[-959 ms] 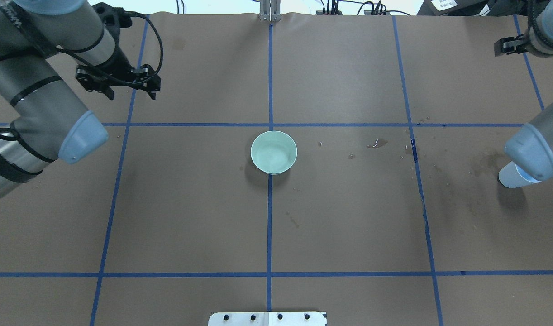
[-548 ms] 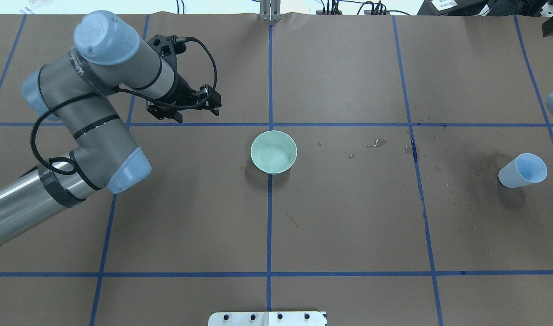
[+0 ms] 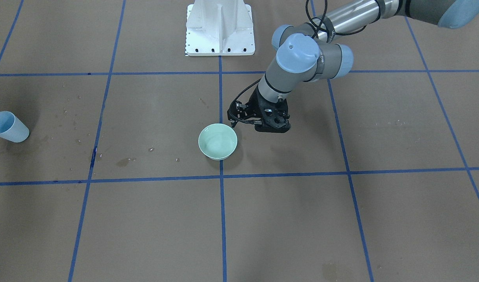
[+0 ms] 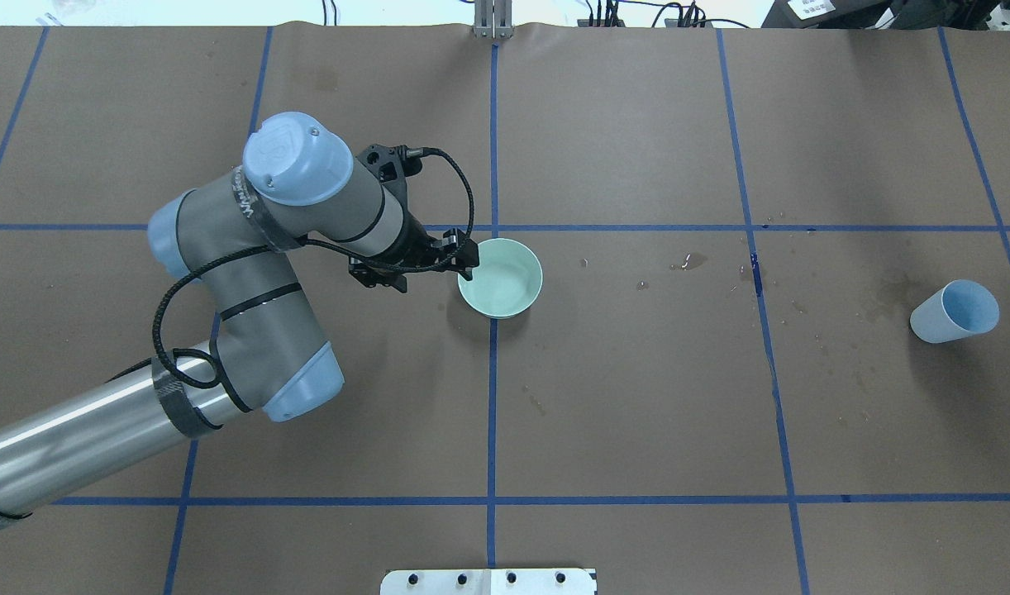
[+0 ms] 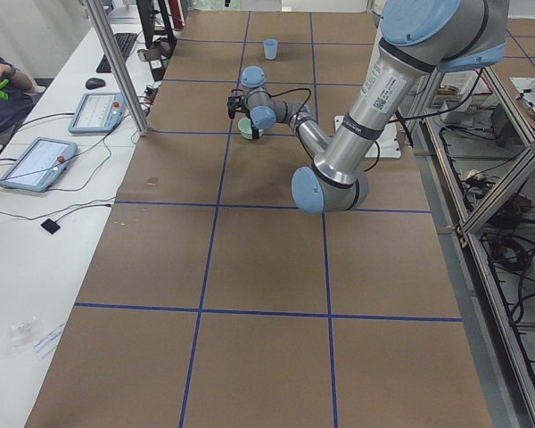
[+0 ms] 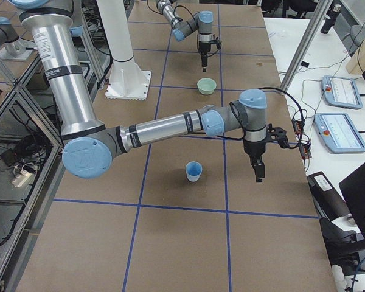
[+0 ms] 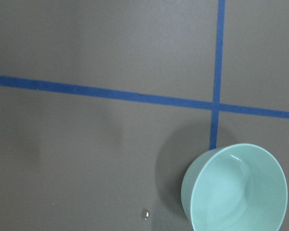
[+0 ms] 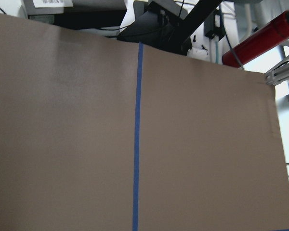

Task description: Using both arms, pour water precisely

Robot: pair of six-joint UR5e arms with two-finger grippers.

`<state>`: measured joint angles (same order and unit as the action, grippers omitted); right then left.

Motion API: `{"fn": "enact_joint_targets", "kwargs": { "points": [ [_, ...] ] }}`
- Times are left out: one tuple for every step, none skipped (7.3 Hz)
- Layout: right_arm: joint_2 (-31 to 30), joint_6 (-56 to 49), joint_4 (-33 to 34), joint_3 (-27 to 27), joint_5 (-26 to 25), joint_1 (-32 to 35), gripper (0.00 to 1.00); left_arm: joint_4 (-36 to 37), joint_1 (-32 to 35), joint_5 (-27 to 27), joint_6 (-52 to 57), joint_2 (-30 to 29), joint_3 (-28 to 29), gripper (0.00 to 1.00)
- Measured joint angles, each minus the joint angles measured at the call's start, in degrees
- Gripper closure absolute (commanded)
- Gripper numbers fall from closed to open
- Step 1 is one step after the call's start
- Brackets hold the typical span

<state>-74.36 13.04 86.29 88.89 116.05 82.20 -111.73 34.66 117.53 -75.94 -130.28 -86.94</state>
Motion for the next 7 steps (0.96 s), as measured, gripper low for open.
{"fn": "enact_joint_targets", "kwargs": {
  "points": [
    [-0.1,-1.6,0.1,-1.4,4.2,0.9,0.01,-0.1,-1.1,-0.8,-0.1,-1.9,2.3,0.00],
    [-0.3,-2.6,0.0,-2.6,7.5,1.4,0.01,-0.2,-1.7,-1.2,-0.1,-3.6,4.7,0.00],
    [-0.4,-3.0,0.0,-3.2,9.2,1.5,0.01,-0.6,-2.0,-1.6,-0.1,-4.8,6.8,0.05],
    [-0.3,-3.2,0.0,-3.5,9.9,1.6,0.01,-1.5,-2.1,-1.8,0.0,-5.4,8.4,0.14],
    [-0.3,-3.3,0.0,-3.6,10.1,1.6,0.01,-2.4,-2.1,-2.0,0.0,-5.7,9.5,0.23],
    [-0.2,-3.3,0.0,-3.7,10.2,1.6,0.01,-2.7,-2.0,-2.0,0.0,-5.7,10.0,0.35],
    [-0.2,-3.3,-0.1,-3.7,10.3,1.6,0.01,-2.9,-1.9,-2.0,0.1,-5.7,10.3,0.45]
  ]
}}
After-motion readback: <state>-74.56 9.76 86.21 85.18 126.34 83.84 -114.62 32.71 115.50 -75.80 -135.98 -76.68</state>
